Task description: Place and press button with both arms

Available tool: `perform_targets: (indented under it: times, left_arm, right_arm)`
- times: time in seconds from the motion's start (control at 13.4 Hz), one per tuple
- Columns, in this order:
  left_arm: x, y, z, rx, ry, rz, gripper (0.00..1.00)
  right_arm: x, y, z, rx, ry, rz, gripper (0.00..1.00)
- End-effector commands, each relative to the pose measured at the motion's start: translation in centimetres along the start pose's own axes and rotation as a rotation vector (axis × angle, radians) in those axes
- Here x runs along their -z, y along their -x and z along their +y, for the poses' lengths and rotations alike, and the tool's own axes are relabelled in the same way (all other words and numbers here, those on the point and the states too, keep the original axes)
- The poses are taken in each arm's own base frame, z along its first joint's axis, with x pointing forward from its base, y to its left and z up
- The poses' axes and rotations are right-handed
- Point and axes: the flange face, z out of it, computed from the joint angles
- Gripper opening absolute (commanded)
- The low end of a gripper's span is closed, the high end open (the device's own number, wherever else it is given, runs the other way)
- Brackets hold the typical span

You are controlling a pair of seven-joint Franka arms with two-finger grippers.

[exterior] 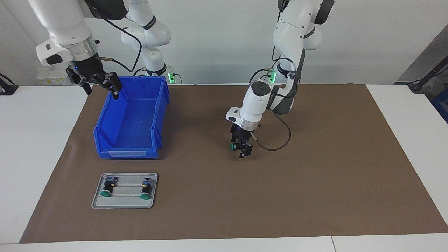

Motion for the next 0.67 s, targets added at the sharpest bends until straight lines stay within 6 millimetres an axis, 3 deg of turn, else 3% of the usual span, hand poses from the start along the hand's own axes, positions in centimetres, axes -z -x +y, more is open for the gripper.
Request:
perform_targets:
  times: [0.0, 0.6]
  left_arm:
    - [-0.71, -0.13, -0.16, -0.02, -0.015, -0.001, 1.0]
    - [-1.49, 0.09, 0.46, -0.022, -0.023, 0.01, 1.0]
  right_arm:
    - [-0.74, 0.0, 0.07, 0.036, -0.026, -0.028, 1.0]
    - [-1.18, 0.39, -0.73, 0.138, -0.028, -0.025, 1.0]
